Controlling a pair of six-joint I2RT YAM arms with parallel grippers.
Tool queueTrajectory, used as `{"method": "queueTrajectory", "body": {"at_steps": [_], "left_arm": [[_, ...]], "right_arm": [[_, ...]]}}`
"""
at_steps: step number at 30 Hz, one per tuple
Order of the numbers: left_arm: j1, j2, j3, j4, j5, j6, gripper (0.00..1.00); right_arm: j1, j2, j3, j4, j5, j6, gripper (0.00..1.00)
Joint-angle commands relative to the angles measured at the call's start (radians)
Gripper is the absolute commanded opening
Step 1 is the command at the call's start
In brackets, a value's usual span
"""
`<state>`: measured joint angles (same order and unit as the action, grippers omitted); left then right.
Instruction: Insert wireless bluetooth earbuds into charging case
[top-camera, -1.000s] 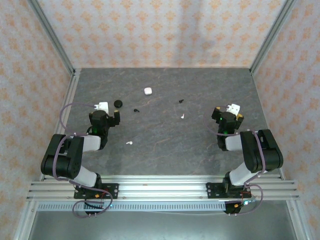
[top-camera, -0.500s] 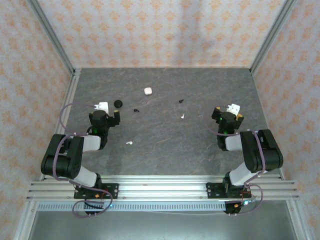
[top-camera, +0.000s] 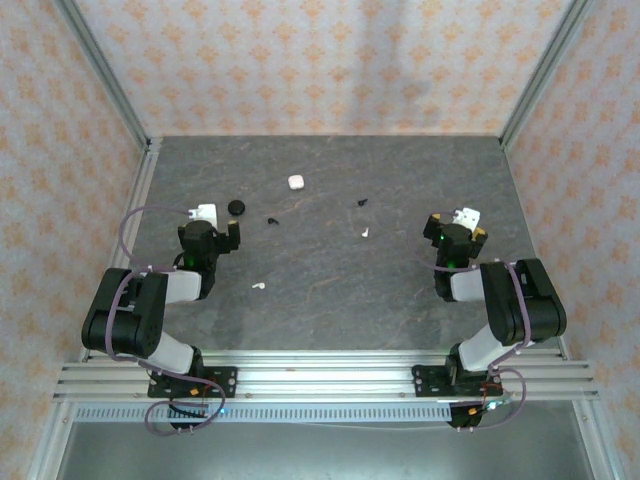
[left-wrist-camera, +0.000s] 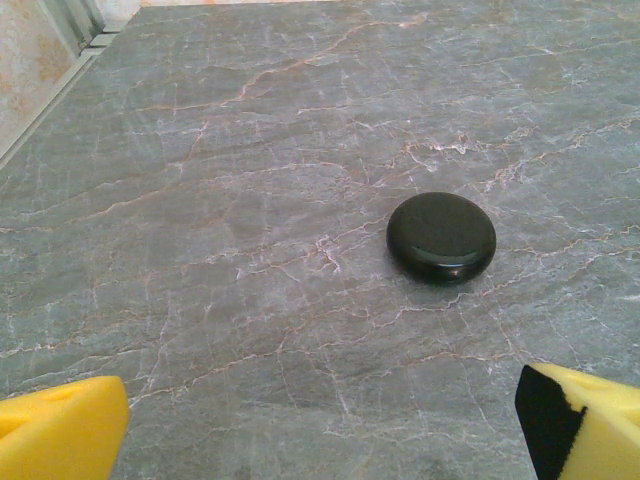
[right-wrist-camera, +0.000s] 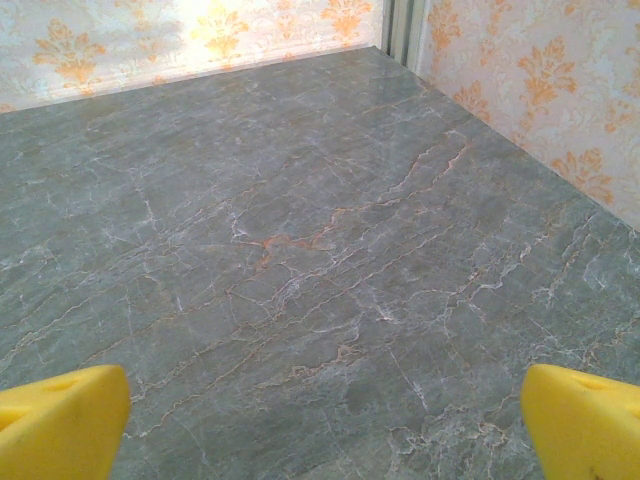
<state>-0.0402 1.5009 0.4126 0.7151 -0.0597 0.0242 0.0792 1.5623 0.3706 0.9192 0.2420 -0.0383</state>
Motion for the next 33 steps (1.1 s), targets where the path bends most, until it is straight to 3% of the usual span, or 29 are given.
{"method": "queueTrajectory", "body": {"at_steps": [1,9,14,20,25,29,33], "left_arm": [[-0.001,-0.002,0.018,0.020,-0.010,-0.006,1.00],[-0.001,-0.004,0.017,0.023,-0.012,-0.007,1.00],[0.002,-0.041,0.081,-0.114,-0.029,-0.021,1.00],[0.002,-0.105,0.257,-0.471,-0.063,-0.076,1.00],[-0.005,-0.015,0.534,-0.855,-0.006,-0.123,1.00],[-0.031,0.139,0.794,-1.121,-0.047,-0.217,1.00],[-0.055,0.302,1.056,-1.360,-0.044,-0.286,0.99]], "right_arm": [[-0.005,-0.009,0.005,0.002,-0.002,0.007,1.00],[-0.006,-0.010,0.003,0.005,-0.002,0.006,1.00],[-0.006,-0.046,-0.030,0.040,-0.065,-0.017,0.99],[0.000,-0.190,0.131,-0.382,-0.177,-0.049,0.99],[0.049,-0.235,0.331,-0.767,-0.023,0.078,0.99],[0.120,-0.191,0.510,-1.043,0.034,0.222,0.99],[0.245,0.001,0.771,-1.277,0.030,0.324,1.00]]}}
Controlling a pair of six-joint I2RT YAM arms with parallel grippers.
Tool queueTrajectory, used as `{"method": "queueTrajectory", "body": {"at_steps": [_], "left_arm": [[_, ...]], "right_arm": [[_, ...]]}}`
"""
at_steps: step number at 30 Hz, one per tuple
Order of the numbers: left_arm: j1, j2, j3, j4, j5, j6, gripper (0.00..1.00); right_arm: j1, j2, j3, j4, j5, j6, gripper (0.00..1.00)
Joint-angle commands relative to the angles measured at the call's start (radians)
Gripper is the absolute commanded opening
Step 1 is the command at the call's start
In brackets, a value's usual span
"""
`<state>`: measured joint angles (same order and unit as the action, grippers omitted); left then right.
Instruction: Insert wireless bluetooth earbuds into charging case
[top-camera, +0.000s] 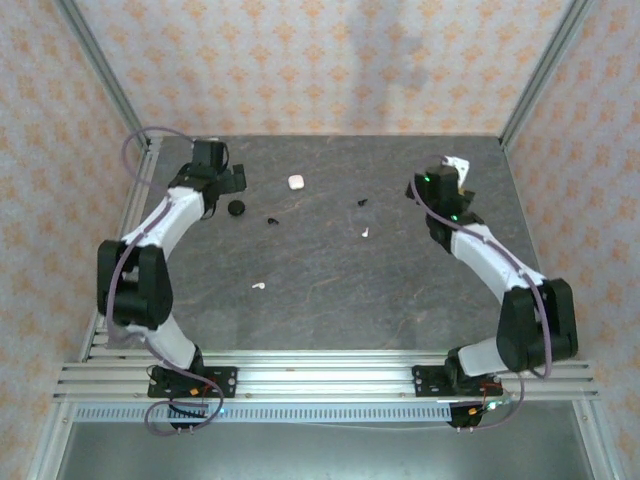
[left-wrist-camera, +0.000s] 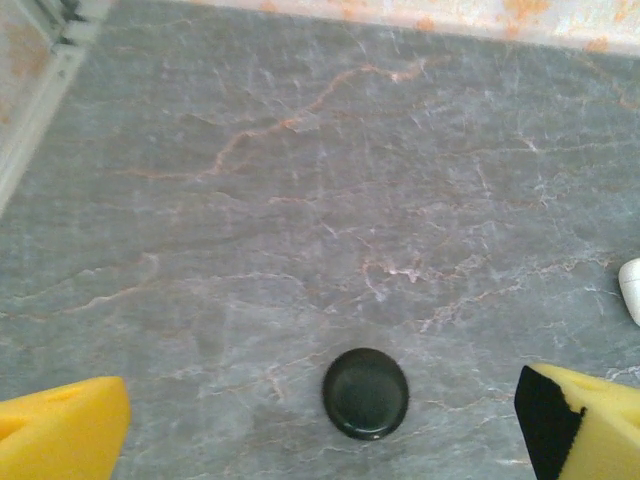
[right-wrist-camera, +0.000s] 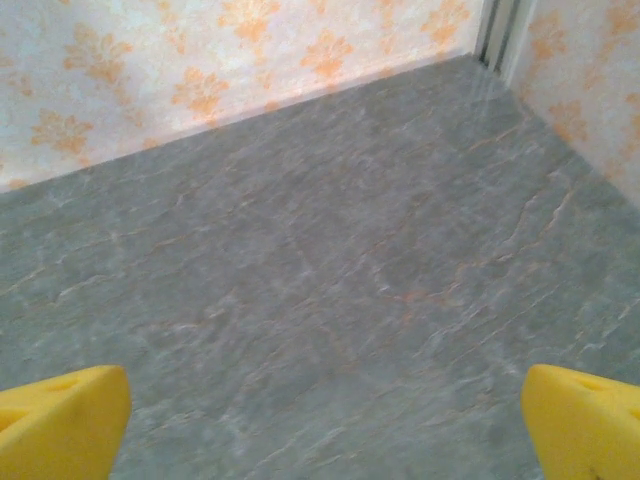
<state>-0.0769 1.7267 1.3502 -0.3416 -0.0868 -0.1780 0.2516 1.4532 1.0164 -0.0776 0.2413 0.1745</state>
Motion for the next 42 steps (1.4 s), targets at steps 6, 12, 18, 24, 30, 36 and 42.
{"method": "queueTrajectory", "body": {"at_steps": [6,12,18,24,30,36,42], "left_arm": [[-0.068,0.253,0.403,-0.460,0.069,-0.174,0.89],[-0.067,0.289,0.487,-0.544,0.088,-0.236,0.88],[-0.026,0.190,0.338,-0.535,0.146,-0.219,0.85],[0.009,0.089,0.204,-0.516,0.179,-0.209,0.84],[0.014,0.080,0.179,-0.520,0.188,-0.197,0.83],[0.014,0.089,0.190,-0.523,0.190,-0.192,0.83],[0.015,0.083,0.187,-0.531,0.190,-0.189,0.83]], "right_arm": [[0.242,0.493,0.608,-0.528,-0.013,0.136,0.99],[0.337,0.842,1.082,-0.653,-0.115,0.134,0.92],[0.386,1.197,1.598,-0.761,-0.180,0.188,0.84],[0.390,1.253,1.598,-0.606,-0.152,0.210,0.89],[0.390,1.295,1.615,-0.500,-0.131,0.202,0.90],[0.397,1.343,1.650,-0.438,-0.123,0.188,0.90],[0.408,1.395,1.685,-0.389,-0.123,0.202,0.87]]}}
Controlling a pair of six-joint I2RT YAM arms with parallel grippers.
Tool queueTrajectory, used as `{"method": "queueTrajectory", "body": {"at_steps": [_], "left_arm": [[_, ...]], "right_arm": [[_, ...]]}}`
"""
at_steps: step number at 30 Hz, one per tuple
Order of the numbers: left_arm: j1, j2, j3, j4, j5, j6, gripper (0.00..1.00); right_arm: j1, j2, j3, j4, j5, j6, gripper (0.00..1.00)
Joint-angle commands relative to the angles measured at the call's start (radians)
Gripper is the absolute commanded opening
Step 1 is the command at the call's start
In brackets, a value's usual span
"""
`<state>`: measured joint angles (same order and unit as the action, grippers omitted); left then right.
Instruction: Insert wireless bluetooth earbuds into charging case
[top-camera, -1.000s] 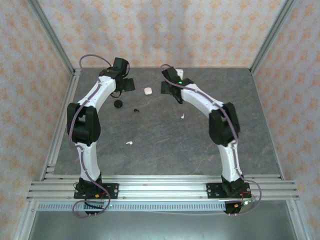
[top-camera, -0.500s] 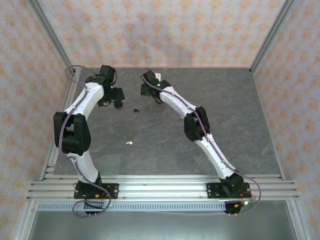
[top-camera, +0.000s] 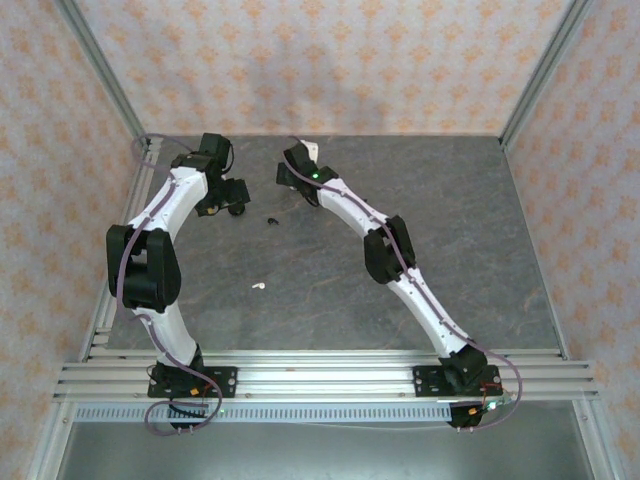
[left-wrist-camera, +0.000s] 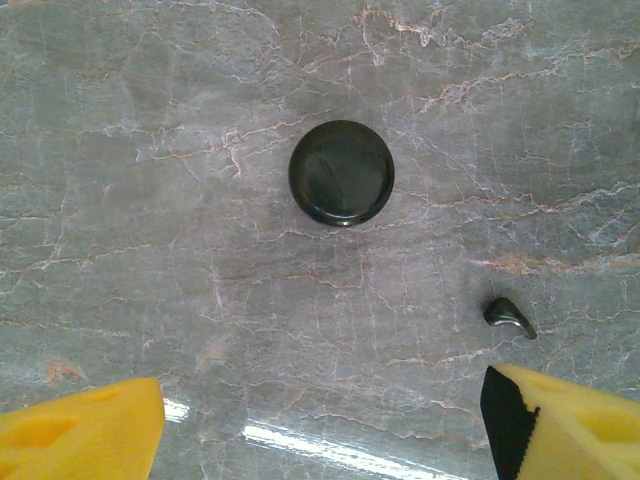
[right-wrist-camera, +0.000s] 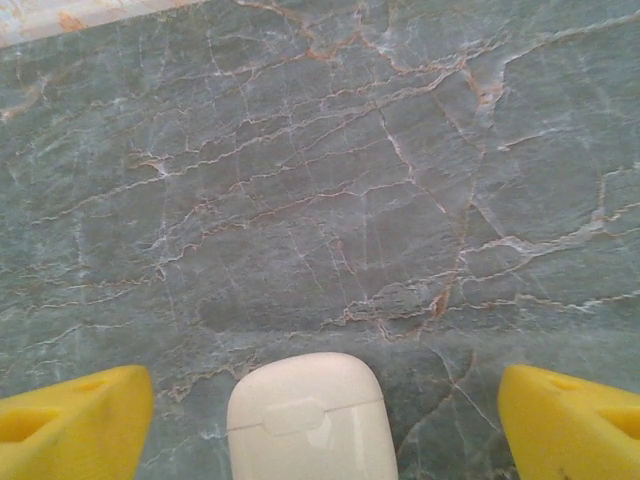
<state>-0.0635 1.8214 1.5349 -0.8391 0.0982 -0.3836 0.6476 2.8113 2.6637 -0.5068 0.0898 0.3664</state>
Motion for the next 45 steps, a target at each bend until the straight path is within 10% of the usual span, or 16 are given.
{"method": "queueTrajectory", "body": {"at_steps": [1,26,45], "left_arm": [[0.001,-0.015,0.001,-0.034,0.003,0.019,0.83],[0.018,-0.147,-0.095,-0.048,-0.024,0.054,0.82],[0.019,-0.307,-0.281,-0.004,0.106,0.141,0.85]], "right_arm": [[0.012,0.042,0.048,0.039,0.033,0.016,0.85],[0.014,-0.037,-0.039,-0.146,-0.089,-0.013,0.51],[0.032,-0.613,-0.976,-0.046,-0.204,0.287,0.52]]}}
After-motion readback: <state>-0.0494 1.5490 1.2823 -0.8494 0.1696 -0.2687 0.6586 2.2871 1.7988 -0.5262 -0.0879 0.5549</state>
